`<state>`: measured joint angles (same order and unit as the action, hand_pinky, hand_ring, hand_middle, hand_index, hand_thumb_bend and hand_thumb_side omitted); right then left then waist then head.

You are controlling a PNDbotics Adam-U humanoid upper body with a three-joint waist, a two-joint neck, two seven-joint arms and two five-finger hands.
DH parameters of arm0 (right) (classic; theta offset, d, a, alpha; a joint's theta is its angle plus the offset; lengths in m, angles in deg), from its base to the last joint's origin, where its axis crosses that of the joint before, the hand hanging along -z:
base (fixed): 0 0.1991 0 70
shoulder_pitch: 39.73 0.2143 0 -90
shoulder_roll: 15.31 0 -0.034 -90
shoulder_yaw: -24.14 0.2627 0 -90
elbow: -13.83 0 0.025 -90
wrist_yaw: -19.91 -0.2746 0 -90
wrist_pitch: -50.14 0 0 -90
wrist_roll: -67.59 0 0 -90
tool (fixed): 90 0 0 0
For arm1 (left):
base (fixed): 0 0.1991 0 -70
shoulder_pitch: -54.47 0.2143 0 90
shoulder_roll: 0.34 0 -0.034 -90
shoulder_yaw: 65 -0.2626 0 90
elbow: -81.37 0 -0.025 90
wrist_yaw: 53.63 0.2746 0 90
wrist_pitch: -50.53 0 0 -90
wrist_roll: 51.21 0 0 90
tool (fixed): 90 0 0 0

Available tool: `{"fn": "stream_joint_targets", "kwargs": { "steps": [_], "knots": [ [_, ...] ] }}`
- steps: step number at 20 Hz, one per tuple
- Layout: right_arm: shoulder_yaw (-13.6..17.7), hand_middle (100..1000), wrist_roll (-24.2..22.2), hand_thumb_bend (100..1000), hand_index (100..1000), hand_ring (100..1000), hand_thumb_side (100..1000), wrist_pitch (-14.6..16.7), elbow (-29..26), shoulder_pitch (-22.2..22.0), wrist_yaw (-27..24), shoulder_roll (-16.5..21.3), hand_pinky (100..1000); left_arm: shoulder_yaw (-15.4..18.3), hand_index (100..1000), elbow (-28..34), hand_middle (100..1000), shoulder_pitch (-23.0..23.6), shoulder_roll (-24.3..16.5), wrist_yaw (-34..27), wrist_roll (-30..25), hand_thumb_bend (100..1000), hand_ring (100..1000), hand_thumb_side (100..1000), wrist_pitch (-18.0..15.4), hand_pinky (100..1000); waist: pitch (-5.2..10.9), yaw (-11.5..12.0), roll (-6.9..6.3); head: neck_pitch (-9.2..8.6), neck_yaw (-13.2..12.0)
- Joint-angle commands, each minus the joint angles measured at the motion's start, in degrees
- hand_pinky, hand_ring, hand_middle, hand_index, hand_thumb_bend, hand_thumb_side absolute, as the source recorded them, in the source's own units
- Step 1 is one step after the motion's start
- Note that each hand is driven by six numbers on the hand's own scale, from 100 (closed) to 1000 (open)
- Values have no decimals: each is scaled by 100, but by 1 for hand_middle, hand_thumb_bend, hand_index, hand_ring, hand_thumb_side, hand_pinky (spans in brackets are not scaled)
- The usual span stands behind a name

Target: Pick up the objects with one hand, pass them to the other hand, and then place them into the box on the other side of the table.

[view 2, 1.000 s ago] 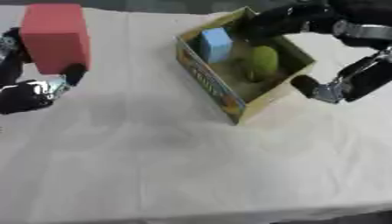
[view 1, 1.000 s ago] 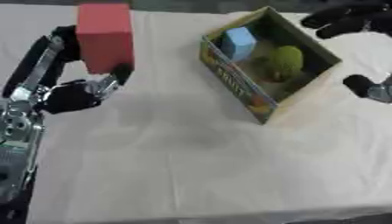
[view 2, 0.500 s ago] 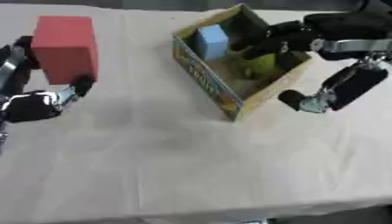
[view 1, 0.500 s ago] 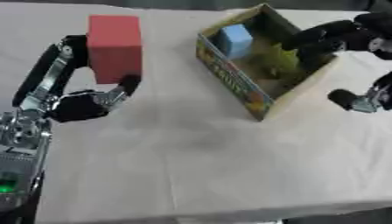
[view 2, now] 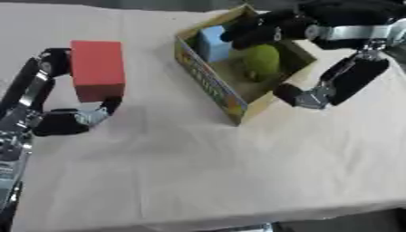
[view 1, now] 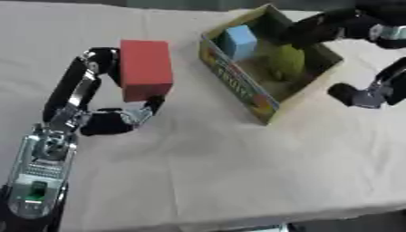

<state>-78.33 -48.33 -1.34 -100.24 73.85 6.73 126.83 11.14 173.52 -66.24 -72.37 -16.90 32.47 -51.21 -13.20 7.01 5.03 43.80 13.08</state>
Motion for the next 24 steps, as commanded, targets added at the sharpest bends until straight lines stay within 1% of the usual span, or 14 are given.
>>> {"fn": "stream_joint_targets", "kwargs": {
  "steps": [1,3,5,6,7,8,10,11,13,17,19,21,22,24],
  "knots": [
    [36,1000,-317,100,967,1000,341,-118,-52,379,80,-260,814,37,518,-41,470,-10,72,235,233,100,393,325,-101,458,73,-82,83,31,-114],
    [62,1000,-543,100,950,1000,372,-78,-52,666,157,-583,761,64,518,-62,470,34,79,293,326,100,393,328,-118,458,90,-166,97,31,-197],
    [90,927,-830,100,952,1000,372,-27,-52,891,159,-880,737,77,518,-64,471,59,81,333,379,100,394,330,-140,459,101,-217,100,31,-263],
    [104,890,-999,100,955,1000,364,-28,-52,986,134,-1024,737,84,517,-67,470,68,83,349,398,100,394,330,-151,459,106,-233,101,31,-289],
    [111,851,-1181,100,964,1000,296,-53,-52,1070,97,-1162,751,90,518,-68,470,74,88,362,421,100,394,331,-165,459,109,-243,103,31,-309],
    [106,845,-1388,100,978,1000,351,-105,-52,1143,56,-1290,782,94,517,-70,470,79,93,371,444,100,395,328,-185,460,112,-252,107,31,-328],
    [61,852,-1823,100,1000,1000,356,-275,-52,1265,5,-1523,865,96,517,-86,470,90,103,416,489,100,396,327,-236,461,120,-269,127,31,-365],
    [34,849,-2030,100,1000,1000,365,-396,-52,1312,16,-1630,884,95,517,-101,470,95,113,448,508,100,396,326,-264,461,126,-275,143,31,-388],
    [23,857,-2308,100,1000,1000,375,-674,-52,1399,68,-1848,893,96,517,-139,470,112,142,525,558,100,397,326,-314,461,142,-284,181,31,-441],
    [22,865,-2526,113,1000,1000,481,-1055,-52,1519,235,-2159,908,78,518,-230,471,128,203,669,642,100,398,324,-387,463,179,-270,226,31,-466],
    [-24,842,-2583,270,994,1000,524,-1081,-52,1572,328,-2256,917,65,518,-278,471,129,230,725,658,100,398,327,-415,463,196,-246,246,31,-449],
    [-95,749,-2600,393,990,1000,554,-1044,-47,1627,447,-2348,922,49,518,-324,471,130,264,766,665,100,398,332,-440,463,209,-200,274,31,-415],
    [-129,720,-2602,420,990,1000,572,-1018,-27,1650,511,-2390,923,39,518,-342,471,128,283,784,667,100,399,326,-456,463,215,-169,287,31,-395],
    [-174,645,-2604,424,995,1000,607,-971,58,1692,618,-2465,913,21,518,-380,472,125,311,828,666,100,399,314,-489,464,225,-114,308,31,-356]
  ]
}}
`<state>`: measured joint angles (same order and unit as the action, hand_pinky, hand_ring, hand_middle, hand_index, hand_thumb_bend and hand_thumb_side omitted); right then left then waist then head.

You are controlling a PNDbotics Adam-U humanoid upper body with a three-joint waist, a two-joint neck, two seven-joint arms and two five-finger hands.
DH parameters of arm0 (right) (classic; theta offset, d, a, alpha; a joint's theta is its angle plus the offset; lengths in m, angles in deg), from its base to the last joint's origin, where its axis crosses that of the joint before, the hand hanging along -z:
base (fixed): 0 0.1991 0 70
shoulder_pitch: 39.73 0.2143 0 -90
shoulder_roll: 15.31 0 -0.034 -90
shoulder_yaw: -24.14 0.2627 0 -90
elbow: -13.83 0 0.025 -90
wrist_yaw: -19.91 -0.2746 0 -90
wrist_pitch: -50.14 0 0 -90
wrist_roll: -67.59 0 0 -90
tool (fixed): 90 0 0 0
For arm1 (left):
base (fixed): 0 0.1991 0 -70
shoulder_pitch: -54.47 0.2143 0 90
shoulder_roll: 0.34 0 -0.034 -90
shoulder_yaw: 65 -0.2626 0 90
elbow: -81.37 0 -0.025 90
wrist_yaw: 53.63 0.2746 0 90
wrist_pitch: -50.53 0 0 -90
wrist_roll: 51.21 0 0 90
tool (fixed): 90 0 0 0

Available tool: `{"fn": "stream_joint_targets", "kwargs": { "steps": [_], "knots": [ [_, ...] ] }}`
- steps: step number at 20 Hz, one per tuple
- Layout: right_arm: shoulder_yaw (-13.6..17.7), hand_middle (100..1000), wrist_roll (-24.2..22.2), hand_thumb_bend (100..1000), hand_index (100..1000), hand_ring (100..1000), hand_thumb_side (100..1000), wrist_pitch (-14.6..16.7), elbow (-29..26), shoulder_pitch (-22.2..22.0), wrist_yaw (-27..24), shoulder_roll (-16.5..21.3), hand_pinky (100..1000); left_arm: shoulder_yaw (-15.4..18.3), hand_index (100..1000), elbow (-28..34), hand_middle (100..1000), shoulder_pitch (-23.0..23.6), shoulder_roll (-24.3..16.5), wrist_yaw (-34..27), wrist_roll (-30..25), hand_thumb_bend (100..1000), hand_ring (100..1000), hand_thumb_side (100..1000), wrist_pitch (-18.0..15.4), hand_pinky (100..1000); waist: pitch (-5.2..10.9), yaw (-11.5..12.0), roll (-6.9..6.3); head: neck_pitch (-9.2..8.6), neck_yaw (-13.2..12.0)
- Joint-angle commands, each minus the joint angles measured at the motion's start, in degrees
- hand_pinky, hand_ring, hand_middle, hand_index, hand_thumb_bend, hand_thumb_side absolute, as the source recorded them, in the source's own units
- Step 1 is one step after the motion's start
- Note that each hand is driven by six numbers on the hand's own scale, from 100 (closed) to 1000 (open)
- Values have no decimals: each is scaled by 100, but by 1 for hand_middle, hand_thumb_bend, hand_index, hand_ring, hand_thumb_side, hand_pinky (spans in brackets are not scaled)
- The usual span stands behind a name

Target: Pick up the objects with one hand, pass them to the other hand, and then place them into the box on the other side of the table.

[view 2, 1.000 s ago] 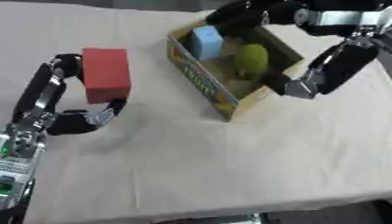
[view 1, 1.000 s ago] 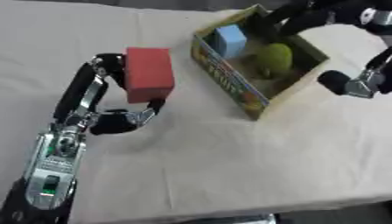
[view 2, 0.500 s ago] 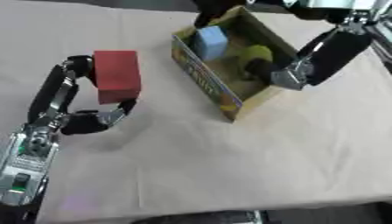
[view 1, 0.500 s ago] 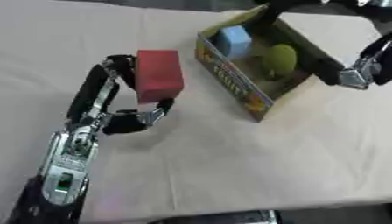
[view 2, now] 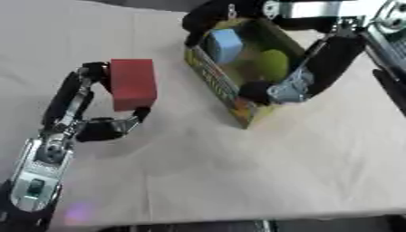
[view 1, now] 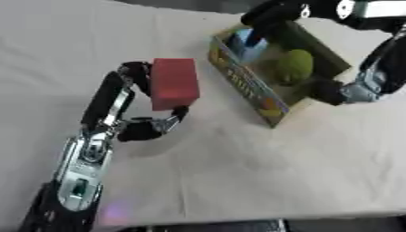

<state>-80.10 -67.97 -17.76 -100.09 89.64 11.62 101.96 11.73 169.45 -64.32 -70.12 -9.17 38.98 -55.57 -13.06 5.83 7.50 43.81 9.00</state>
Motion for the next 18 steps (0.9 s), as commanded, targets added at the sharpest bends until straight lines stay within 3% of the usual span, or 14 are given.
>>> {"fn": "stream_joint_targets", "kwargs": {
  "steps": [1,4,7,10,18],
  "knots": [
    [-13,629,-640,398,1000,1000,615,685,97,132,168,-9,911,-44,518,8,472,-68,98,84,17,100,399,306,-71,464,218,27,72,31,79],
    [-45,645,-641,396,1000,1000,616,621,323,174,275,-98,891,-55,518,-47,471,-66,153,181,46,100,400,302,-125,464,233,98,113,31,177],
    [-34,767,-605,355,1000,1000,581,477,581,225,383,-210,860,-82,517,-98,471,-72,225,308,103,100,401,288,-199,465,241,172,130,31,250],
    [-32,785,-537,340,1000,1000,483,309,791,271,464,-327,846,-123,525,-144,471,-96,301,437,179,100,402,280,-284,466,243,248,132,31,327],
    [-60,818,-503,333,1000,1000,367,28,1070,344,570,-530,934,-253,530,-251,472,-175,429,595,226,100,407,251,-486,469,237,371,113,31,481]
  ]
}}
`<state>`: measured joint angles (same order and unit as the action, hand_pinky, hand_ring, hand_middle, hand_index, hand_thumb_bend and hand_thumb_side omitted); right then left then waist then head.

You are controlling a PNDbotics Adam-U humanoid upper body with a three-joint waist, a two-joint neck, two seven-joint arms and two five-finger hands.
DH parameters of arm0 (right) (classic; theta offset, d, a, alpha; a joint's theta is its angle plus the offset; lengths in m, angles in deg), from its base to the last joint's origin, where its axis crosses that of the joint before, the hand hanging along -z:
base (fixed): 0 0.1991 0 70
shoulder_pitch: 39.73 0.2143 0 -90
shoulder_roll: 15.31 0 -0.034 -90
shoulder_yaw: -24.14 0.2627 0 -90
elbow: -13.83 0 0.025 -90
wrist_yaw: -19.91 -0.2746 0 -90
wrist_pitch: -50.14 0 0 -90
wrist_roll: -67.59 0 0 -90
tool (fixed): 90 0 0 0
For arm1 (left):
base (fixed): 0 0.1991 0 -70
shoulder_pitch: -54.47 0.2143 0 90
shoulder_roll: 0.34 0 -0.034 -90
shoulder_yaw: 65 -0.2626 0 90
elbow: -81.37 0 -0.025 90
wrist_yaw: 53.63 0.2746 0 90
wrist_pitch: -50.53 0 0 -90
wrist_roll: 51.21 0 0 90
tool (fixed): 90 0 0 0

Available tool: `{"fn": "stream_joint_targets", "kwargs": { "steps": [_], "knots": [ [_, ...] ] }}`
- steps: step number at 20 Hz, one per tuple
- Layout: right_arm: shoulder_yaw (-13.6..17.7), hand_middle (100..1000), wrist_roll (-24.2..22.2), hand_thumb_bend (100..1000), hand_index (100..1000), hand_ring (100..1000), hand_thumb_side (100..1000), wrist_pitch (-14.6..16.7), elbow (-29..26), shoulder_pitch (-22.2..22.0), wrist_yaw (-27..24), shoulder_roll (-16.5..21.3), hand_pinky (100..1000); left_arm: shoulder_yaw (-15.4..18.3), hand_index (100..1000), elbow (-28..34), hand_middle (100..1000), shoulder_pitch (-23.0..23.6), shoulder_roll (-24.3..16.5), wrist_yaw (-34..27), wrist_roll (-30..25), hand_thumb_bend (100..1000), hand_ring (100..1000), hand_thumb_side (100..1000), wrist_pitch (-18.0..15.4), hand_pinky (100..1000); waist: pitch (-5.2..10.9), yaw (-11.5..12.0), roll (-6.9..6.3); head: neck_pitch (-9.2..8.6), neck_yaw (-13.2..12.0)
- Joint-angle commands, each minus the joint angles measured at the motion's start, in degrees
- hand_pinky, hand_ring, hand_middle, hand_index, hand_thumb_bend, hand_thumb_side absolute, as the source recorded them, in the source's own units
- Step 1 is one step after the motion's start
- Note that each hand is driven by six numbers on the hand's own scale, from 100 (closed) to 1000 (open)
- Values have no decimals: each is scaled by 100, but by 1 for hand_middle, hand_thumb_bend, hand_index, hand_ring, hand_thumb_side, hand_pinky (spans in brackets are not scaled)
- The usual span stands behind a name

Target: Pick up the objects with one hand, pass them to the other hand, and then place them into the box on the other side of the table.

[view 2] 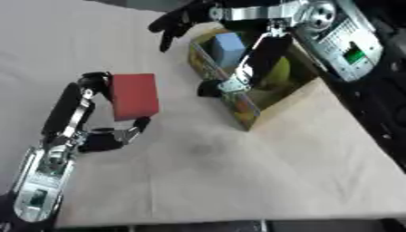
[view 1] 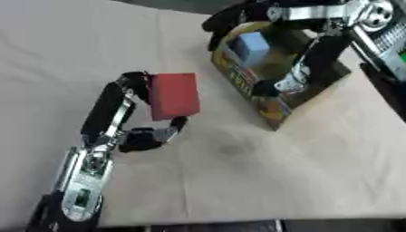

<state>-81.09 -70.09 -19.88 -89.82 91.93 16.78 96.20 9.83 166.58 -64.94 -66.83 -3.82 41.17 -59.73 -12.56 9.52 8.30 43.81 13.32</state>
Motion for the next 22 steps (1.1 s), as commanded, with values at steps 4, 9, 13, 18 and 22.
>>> {"fn": "stream_joint_targets", "kwargs": {
  "steps": [4,9,13,18,22],
  "knots": [
    [50,825,-172,320,1000,1000,320,24,201,127,194,-123,947,-94,531,-47,472,-167,180,129,17,100,407,250,-123,469,186,72,5,31,-11],
    [36,837,-217,288,1000,1000,231,-325,390,160,345,-395,983,-66,529,-157,468,-224,312,226,62,100,401,253,-83,462,149,217,1,31,-38],
    [77,838,-366,272,1000,1000,202,-522,432,129,371,-521,988,-19,528,-232,466,-230,353,302,105,100,398,253,7,458,125,262,-6,31,3],
    [66,840,-427,259,1000,1000,178,-617,475,112,485,-660,995,24,528,-196,465,-257,386,295,134,100,395,266,131,454,90,344,-17,31,16],
    [26,841,-429,251,1000,1000,161,-655,499,69,588,-759,999,53,528,-125,464,-260,399,254,124,100,394,275,244,452,68,391,-31,31,58]
  ]
}}
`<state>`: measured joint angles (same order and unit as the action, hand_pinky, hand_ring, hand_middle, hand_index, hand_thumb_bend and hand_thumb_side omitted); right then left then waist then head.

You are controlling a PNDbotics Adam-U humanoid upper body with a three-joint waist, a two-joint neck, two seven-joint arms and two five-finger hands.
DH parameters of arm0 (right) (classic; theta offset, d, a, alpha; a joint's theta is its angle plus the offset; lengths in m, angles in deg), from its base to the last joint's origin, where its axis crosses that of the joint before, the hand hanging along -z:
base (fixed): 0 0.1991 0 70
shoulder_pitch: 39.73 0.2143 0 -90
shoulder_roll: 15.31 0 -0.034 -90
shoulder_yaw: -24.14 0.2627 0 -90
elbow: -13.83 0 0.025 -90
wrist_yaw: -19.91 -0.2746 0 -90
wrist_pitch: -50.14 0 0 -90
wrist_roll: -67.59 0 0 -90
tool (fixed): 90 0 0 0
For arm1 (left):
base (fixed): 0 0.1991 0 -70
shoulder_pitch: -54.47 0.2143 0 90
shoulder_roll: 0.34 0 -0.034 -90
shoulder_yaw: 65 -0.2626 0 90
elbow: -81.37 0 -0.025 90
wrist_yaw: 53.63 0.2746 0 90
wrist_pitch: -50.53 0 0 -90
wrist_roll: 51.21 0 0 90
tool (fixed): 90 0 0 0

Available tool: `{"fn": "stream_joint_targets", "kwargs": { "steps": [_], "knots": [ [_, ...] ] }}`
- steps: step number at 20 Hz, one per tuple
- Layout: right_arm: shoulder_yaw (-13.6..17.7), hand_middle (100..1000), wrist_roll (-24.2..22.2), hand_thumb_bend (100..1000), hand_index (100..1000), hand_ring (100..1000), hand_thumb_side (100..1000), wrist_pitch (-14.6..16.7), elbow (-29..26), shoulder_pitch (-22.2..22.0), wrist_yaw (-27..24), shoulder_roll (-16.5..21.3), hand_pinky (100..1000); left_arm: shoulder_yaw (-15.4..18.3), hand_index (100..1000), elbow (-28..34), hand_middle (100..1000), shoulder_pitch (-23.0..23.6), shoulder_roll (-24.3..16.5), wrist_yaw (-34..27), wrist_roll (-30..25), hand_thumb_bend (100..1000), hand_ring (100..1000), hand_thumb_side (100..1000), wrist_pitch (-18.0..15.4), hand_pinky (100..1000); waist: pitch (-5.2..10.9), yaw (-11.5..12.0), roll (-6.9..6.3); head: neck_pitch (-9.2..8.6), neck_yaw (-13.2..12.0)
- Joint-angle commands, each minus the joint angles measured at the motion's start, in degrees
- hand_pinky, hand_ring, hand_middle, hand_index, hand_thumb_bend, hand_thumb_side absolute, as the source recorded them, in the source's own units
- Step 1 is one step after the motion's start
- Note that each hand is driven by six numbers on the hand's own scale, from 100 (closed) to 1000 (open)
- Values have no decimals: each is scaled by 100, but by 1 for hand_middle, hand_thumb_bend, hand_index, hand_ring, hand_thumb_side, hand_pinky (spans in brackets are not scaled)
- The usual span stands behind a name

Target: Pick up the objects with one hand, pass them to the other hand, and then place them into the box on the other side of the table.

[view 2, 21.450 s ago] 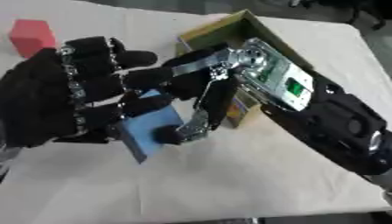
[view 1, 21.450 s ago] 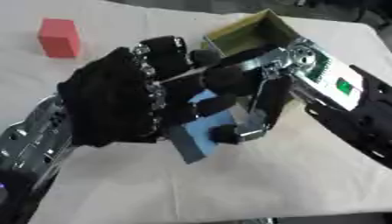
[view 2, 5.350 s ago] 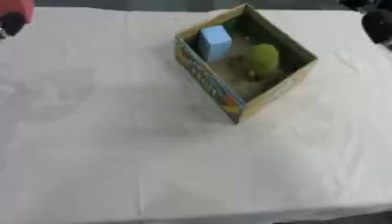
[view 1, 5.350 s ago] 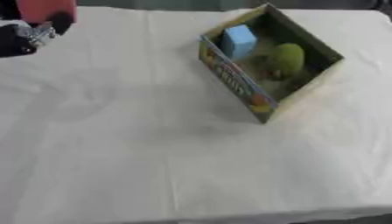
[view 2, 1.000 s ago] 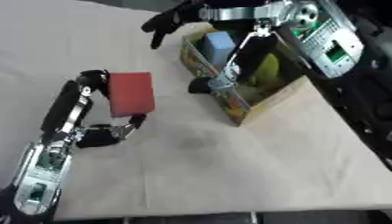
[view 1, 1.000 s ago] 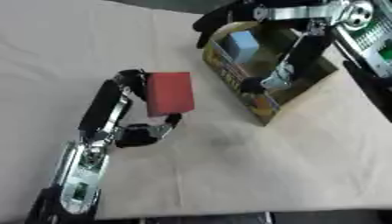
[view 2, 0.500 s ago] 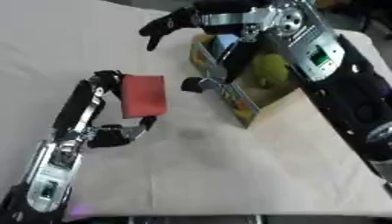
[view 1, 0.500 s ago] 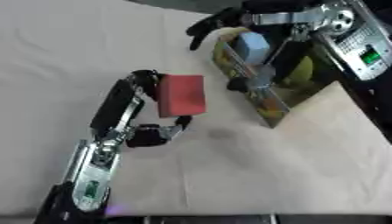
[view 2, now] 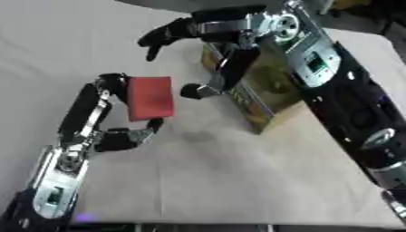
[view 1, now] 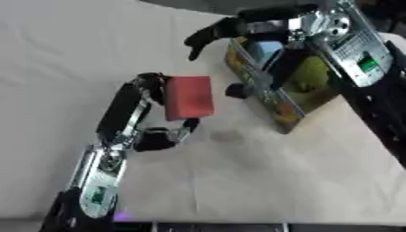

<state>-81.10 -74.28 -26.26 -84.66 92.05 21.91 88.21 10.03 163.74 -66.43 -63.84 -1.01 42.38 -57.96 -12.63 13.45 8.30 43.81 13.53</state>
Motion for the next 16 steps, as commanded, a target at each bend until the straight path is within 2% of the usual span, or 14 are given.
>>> {"fn": "stream_joint_targets", "kwargs": {
  "steps": [1,12,16],
  "knots": [
    [18,841,-9,248,1000,1000,154,-19,-19,45,102,16,1000,42,528,177,463,-111,103,-36,-2,100,393,277,96,452,71,3,-33,31,50],
    [109,842,10,301,1000,1000,128,98,122,78,373,-214,1000,63,528,360,461,-151,193,-33,-130,100,390,292,304,454,15,111,-13,31,213],
    [170,842,174,352,1000,1000,139,181,258,114,543,-348,1000,71,527,395,460,-153,270,-27,-186,100,389,304,383,454,-4,172,4,31,246]
  ]
}}
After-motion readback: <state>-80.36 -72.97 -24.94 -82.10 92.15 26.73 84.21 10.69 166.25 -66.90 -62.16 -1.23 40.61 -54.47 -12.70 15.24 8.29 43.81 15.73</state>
